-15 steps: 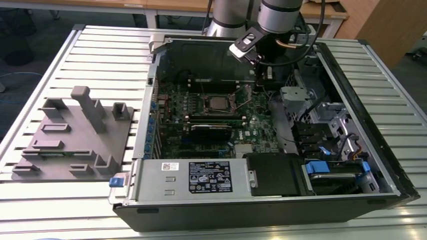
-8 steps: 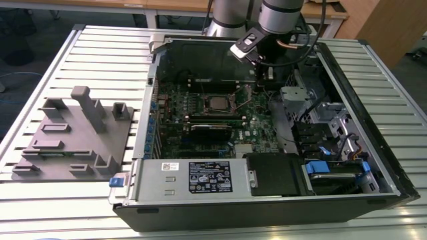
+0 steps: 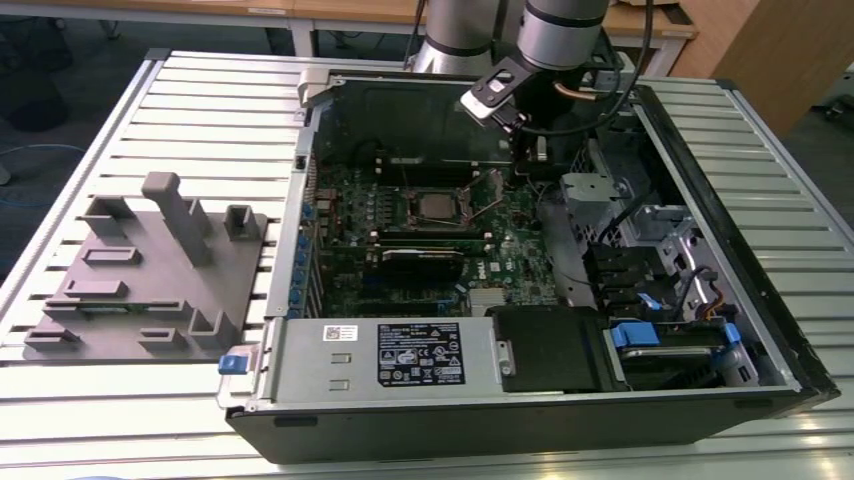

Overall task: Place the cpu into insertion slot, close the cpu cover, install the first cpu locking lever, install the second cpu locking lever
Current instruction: 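Close the cpu cover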

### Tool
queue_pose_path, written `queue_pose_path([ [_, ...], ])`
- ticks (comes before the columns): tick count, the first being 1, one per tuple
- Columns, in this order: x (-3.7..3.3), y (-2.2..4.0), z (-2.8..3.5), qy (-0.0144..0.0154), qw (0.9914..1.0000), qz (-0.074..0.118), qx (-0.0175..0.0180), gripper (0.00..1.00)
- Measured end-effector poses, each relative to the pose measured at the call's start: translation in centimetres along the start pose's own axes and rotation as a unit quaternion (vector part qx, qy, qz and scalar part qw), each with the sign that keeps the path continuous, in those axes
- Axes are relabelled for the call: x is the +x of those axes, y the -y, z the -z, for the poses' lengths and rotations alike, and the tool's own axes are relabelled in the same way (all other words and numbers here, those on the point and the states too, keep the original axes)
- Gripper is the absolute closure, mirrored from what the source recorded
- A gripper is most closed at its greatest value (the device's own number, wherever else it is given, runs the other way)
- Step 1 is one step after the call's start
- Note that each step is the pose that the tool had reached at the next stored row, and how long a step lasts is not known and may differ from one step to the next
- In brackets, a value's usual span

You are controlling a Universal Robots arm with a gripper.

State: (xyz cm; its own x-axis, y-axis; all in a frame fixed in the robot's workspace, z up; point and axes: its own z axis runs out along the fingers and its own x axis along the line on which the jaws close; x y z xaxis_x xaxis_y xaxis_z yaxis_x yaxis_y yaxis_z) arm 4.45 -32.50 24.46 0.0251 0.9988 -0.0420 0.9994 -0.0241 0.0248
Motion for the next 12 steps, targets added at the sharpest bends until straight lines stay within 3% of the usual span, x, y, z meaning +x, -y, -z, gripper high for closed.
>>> queue_pose_path([
  [12, -0.01, 0.29, -0.01, -0.0003, 1.00000, 0.000, 0.0000, 0.90],
])
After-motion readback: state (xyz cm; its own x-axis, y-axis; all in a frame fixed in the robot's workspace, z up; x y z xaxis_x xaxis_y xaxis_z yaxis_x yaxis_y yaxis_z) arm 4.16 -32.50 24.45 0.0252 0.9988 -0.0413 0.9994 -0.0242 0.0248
